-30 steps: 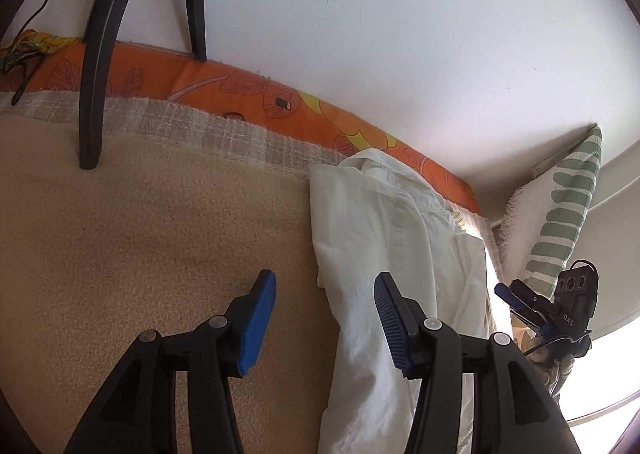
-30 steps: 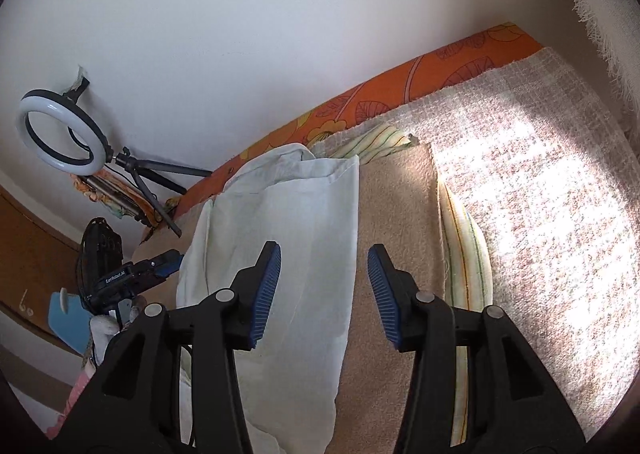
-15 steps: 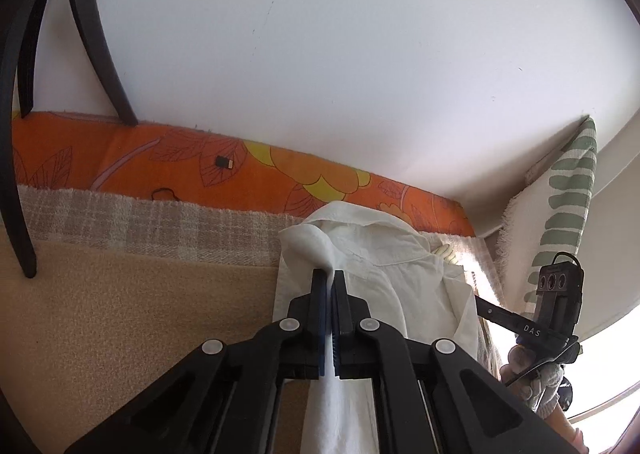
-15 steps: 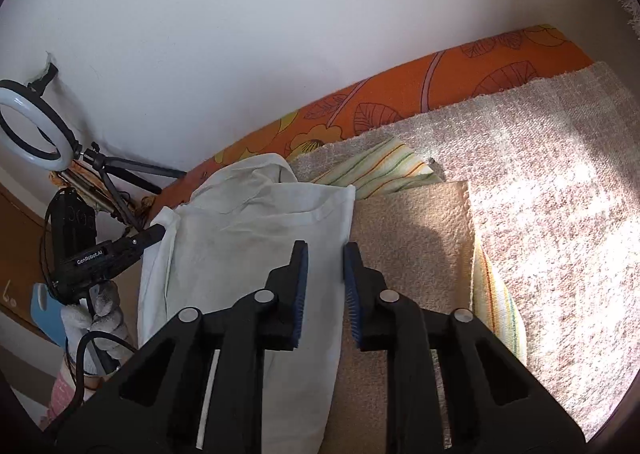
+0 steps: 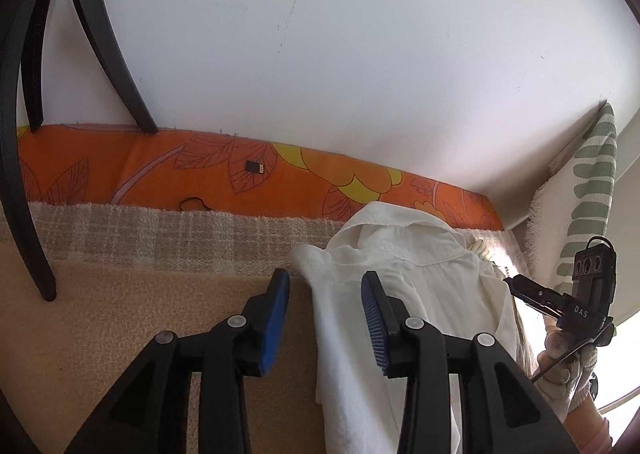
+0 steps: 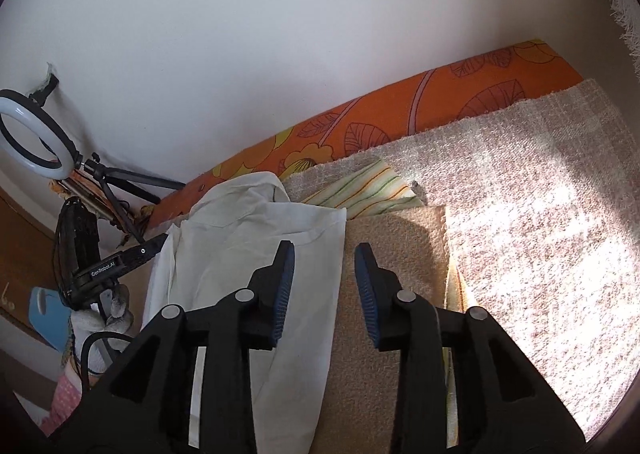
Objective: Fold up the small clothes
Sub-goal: 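Grasp the folded shirt's edge with both grippers and lift it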
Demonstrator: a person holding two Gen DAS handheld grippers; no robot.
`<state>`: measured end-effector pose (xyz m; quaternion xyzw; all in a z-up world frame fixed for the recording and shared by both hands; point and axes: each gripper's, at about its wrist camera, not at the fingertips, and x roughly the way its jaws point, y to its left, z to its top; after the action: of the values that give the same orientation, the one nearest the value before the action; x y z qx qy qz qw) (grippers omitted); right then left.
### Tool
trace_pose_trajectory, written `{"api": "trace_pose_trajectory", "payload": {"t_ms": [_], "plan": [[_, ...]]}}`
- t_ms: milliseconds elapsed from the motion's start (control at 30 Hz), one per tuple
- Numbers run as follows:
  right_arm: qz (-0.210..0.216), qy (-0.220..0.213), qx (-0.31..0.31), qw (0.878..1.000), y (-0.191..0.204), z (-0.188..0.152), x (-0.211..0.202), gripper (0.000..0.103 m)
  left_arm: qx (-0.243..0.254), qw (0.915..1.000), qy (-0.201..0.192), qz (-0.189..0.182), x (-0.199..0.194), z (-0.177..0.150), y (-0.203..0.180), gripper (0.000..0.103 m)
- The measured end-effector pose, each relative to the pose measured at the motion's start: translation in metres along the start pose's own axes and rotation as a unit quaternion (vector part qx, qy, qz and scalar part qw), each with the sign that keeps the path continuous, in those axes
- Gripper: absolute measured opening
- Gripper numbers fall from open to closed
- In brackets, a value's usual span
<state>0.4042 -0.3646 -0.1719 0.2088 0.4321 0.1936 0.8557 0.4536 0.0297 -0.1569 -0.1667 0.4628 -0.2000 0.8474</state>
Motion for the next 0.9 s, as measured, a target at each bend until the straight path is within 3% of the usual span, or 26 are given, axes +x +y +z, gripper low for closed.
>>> {"api": "trace_pose_trajectory", "payload": {"t_ms": [100, 200, 233, 267, 367, 600, 900], "plan": [[0.02, 0.025, 0.002, 0.999, 0.005, 0.003, 0.016, 0.047, 0.002, 0.9999, 0.012, -0.004, 0.005, 0.003, 0.001, 0.036], [0.019, 0.037, -0.005, 0.999, 0.013, 0.002, 0.029, 0.047, 0.004, 0.9998, 0.021, 0.001, 0.014, 0.001, 0.0, 0.018], [0.024, 0.038, 0.0, 0.999, 0.014, 0.003, 0.03, 0.031, 0.004, 0.9998, 0.018, 0.006, 0.015, 0.001, -0.001, 0.008], [0.033, 0.043, 0.011, 0.998, 0.013, 0.004, 0.032, 0.004, 0.002, 0.9999, 0.016, 0.006, 0.015, 0.001, -0.001, 0.002], [0.019, 0.031, 0.011, 0.999, 0.015, 0.005, 0.028, 0.003, -0.007, 0.9999, 0.003, -0.007, 0.006, 0.005, -0.005, 0.0], [0.04, -0.017, 0.0, 0.999, 0.033, 0.008, -0.014, 0.003, 0.011, 0.9995, -0.027, -0.014, -0.041, 0.013, -0.019, 0.0], [0.049, -0.047, -0.043, 0.997, 0.072, 0.002, -0.07, 0.003, 0.028, 0.9977, -0.054, -0.028, -0.097, 0.003, -0.044, 0.0]]}}
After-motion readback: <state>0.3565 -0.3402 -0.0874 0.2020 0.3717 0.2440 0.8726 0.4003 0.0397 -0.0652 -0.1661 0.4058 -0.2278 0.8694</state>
